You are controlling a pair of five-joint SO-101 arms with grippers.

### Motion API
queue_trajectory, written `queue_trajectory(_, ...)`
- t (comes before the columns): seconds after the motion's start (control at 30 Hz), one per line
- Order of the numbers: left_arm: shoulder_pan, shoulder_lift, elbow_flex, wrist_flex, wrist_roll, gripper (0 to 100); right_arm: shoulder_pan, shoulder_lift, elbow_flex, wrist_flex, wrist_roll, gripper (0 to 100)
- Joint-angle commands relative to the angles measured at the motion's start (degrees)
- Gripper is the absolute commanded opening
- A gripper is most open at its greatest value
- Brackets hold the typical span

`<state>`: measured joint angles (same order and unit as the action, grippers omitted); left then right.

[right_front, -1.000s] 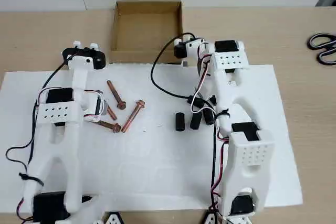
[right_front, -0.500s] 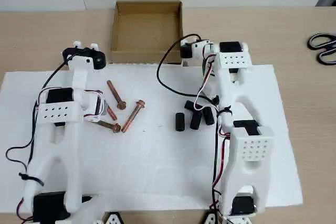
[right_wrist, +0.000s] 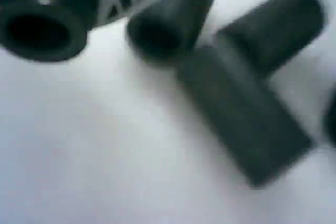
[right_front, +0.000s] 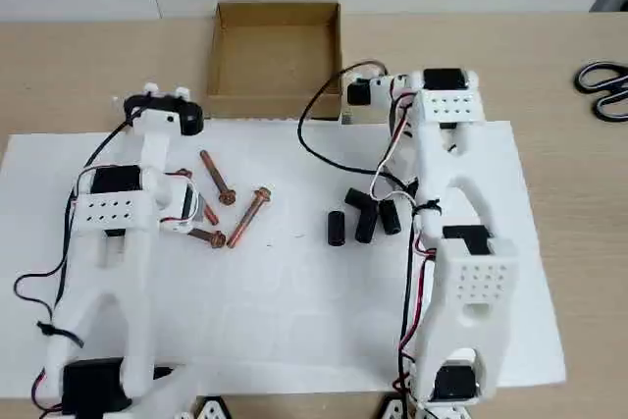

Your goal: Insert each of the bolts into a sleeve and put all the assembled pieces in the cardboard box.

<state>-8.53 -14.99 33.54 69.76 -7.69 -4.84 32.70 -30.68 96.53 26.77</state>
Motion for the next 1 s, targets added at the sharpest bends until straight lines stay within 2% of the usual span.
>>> queue_trajectory(0.0,0.35,-0.53,-6.02,5.19,0.35,17,0.75,-10.68,-2.64,2.59,-3.52,0.9)
queue_trajectory(0.23,0.53,1.32,-24.75,17.23,0.09,17,0.66,-23.25,5.19,2.68,-8.0,0.3)
queue_trajectory(0.47,5.1,18.46,-38.29,28.75,-5.19,17,4.0,-31.52,16.26,2.59,-8.09,0.3)
queue_trajectory(0.73,10.02,24.62,-41.01,29.45,-10.2,18,9.19,-38.46,25.58,2.59,-7.74,0.3)
queue_trajectory(0.97,16.09,25.05,-41.01,26.11,-10.46,18,9.19,-43.03,31.3,2.15,-7.74,0.4)
